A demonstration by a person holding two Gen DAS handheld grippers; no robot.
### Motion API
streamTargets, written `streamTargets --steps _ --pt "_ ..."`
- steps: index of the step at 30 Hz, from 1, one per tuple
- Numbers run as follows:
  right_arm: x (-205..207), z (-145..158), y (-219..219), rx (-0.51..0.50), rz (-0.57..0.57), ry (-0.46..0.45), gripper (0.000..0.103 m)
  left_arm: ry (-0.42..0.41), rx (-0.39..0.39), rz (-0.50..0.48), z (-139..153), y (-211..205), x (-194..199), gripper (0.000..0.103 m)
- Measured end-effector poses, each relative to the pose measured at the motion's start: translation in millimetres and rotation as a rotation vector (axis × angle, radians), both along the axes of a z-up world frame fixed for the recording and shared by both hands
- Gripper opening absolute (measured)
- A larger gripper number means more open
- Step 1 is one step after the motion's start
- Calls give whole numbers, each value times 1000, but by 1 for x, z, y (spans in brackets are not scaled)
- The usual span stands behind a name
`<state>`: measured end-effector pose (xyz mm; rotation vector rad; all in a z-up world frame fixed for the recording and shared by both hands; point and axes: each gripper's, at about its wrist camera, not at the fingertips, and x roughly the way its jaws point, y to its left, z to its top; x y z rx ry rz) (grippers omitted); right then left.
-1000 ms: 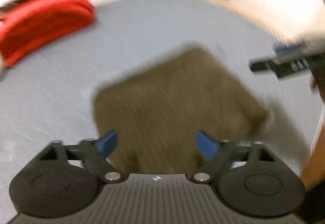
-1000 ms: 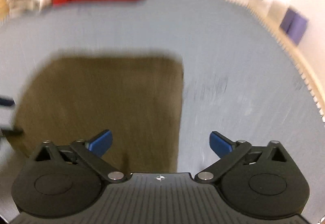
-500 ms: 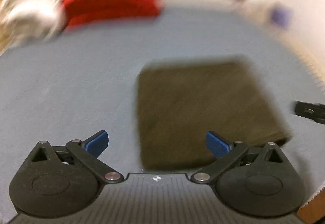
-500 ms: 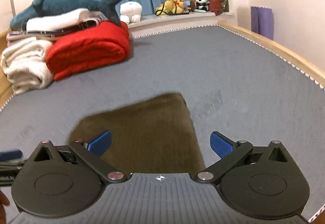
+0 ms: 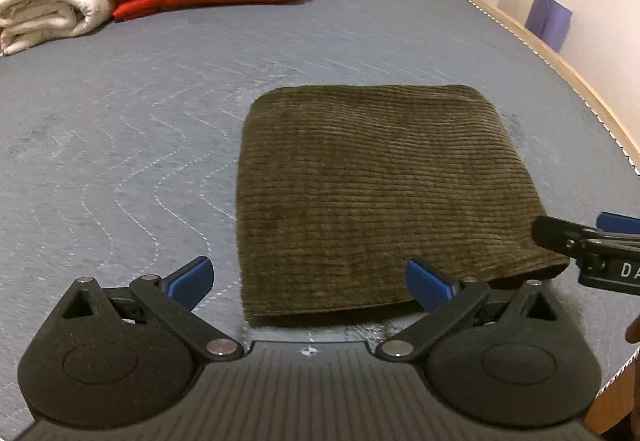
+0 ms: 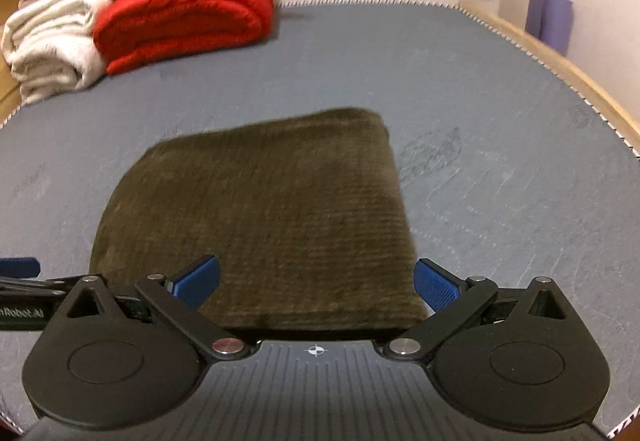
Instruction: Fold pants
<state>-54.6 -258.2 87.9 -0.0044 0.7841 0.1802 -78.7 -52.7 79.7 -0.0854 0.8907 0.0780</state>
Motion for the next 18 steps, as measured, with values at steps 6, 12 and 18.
streamTargets --steps 6,12,18 --pt "-3 0 6 -5 9 5 102 5 -18 6 -1 0 4 102" --pt "-8 -3 6 -6 19 18 102 -3 -21 -28 -1 -6 0 103" --pt "-8 -5 9 -20 20 19 102 1 -21 -37 -3 -7 -3 103"
